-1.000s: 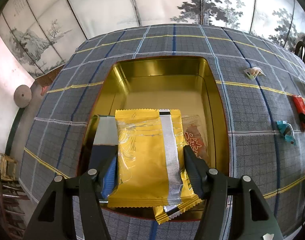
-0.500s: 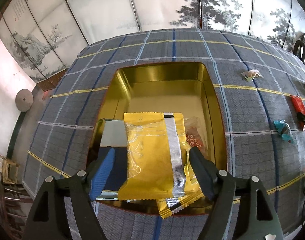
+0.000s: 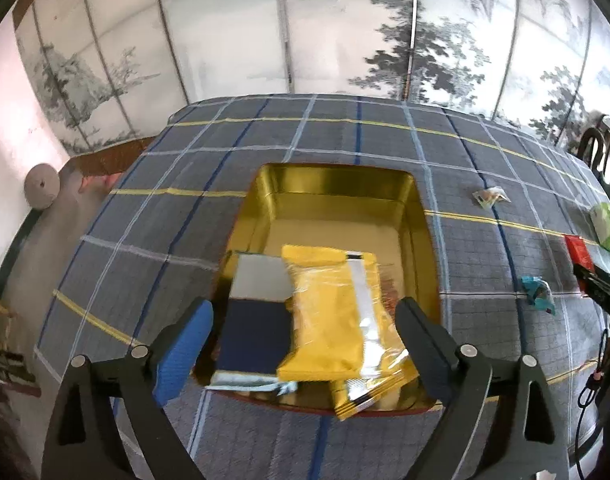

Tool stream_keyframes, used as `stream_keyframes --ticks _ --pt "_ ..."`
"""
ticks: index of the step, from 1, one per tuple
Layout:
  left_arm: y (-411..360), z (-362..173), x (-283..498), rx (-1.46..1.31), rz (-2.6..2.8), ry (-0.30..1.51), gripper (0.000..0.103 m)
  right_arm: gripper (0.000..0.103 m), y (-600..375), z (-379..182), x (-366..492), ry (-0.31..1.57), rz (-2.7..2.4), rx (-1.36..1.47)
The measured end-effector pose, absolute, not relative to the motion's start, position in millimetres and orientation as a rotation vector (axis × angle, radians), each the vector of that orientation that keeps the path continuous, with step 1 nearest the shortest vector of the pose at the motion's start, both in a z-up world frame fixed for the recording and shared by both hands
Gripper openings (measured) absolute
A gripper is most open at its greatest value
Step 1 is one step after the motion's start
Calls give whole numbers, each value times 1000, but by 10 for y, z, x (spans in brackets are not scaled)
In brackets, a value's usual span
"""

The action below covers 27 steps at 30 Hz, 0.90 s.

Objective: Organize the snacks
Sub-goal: 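Open the left tool to release the clear yellow bag into the tin, then carry the red packet into the gold tin and open the right tool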

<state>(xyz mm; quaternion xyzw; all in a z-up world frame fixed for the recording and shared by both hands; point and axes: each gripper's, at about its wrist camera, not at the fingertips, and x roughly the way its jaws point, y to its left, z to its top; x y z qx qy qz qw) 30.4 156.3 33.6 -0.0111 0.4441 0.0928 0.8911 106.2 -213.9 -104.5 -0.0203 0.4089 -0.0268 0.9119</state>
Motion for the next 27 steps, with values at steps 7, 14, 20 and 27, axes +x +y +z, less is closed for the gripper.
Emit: stream_keyframes --ticks 7,14,20,27 --pt "1782 389 156 -83 222 909 92 46 -1785 -714 969 794 18 -41" --pt "1880 393 29 -59 268 915 93 46 -1101 -577 846 791 165 -58" --pt "2012 374 -65 -65 301 926 93 46 -394 -481 675 775 309 -109" --pt "2180 320 -167 -80 330 941 93 46 231 -475 537 795 436 -139"
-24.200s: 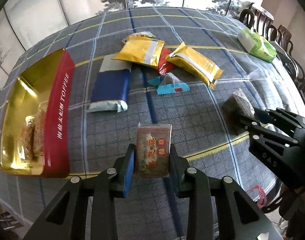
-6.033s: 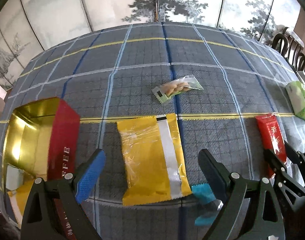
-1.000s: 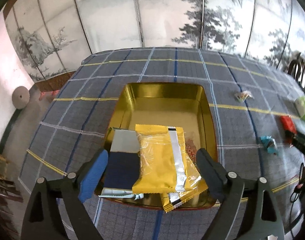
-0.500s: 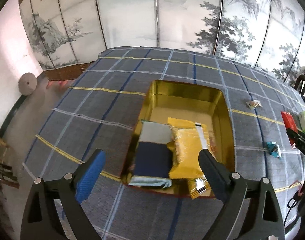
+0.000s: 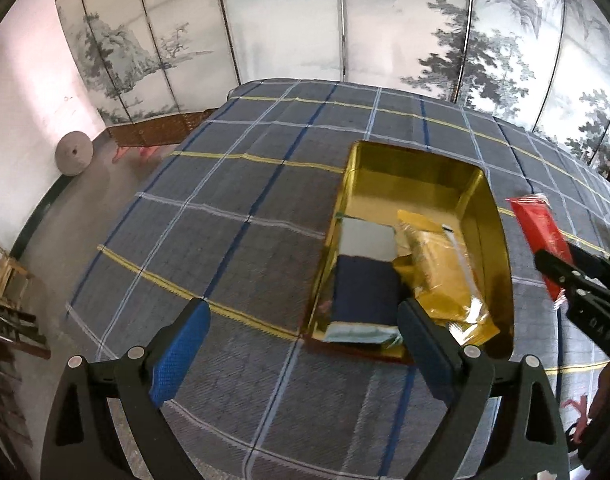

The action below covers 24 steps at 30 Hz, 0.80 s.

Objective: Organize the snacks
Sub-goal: 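Carry the red packet into the gold tin and open the right tool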

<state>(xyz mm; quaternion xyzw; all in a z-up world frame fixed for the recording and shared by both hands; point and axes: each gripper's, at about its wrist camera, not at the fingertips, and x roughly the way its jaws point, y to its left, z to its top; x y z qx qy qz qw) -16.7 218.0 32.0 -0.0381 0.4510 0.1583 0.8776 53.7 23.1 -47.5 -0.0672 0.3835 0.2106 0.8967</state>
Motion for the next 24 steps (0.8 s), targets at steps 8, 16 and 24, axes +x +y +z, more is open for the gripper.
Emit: stream_keyframes --ticks 8,16,24 --pt "2358 296 -259 -103 358 949 93 46 675 -570 472 830 485 -188" --pt "2467 255 -273 -125 366 964 93 46 821 -630 535 854 490 -177" --pt "2507 249 -270 -141 363 967 93 46 960 -634 531 849 505 -169"
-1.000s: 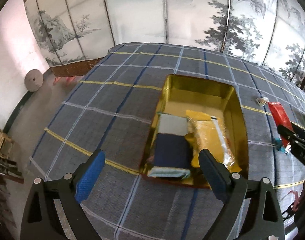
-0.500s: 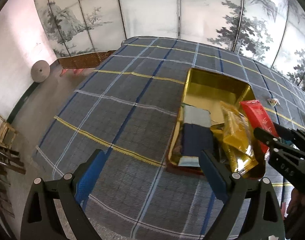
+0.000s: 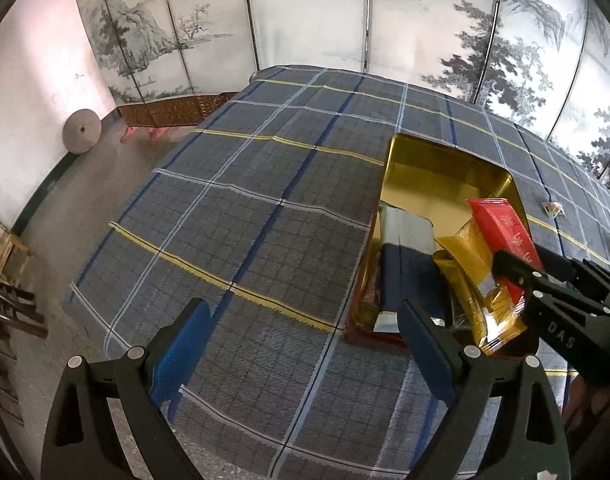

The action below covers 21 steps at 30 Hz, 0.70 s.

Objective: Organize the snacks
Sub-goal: 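Carry the red packet into the gold tin and open the right tool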

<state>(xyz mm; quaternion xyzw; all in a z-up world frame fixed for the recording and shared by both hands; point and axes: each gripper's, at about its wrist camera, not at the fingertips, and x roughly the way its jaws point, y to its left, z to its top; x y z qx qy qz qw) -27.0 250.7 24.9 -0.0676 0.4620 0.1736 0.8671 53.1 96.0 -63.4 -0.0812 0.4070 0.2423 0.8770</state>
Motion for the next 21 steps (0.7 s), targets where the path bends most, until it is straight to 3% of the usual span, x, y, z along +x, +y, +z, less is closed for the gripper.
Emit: stream_keyframes --ticks 21 --pt "2603 200 -337 -169 390 982 93 47 1105 -624 453 840 558 -145"
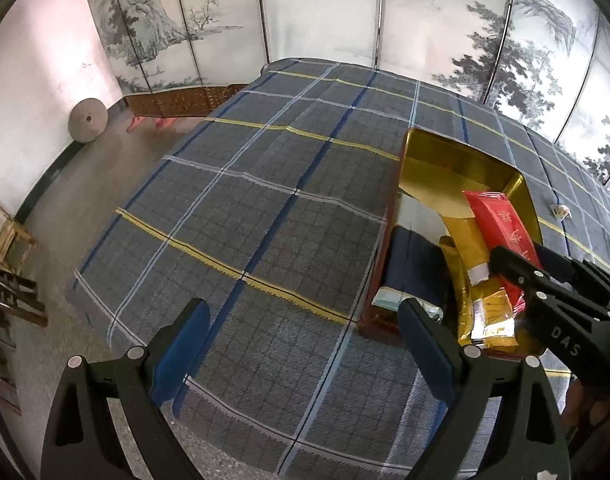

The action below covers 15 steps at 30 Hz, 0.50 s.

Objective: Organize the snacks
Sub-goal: 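Carry the red packet into the gold tin and open the right tool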

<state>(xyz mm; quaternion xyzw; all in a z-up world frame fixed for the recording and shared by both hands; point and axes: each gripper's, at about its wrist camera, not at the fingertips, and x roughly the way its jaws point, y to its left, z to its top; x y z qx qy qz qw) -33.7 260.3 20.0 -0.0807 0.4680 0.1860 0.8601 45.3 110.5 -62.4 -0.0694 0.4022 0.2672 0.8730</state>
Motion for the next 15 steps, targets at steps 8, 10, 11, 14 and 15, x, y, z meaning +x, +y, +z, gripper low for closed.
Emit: stream_keyframes --ticks 8,10,11,14,15 --pt "2557 208 -344 -162 378 979 93 48 1064 -631 449 847 566 -146" --pt "2541 214 -359 -160 376 976 93 49 1059 -630 442 845 564 -155" --pt "2527 216 -360 -158 374 976 93 50 1059 -630 440 844 563 -158" --pt "2501 235 -374 -154 375 974 93 54 1056 -629 418 835 558 -168" --pt "2495 239 -376 -154 374 973 93 55 1057 -627 414 834 556 -173"
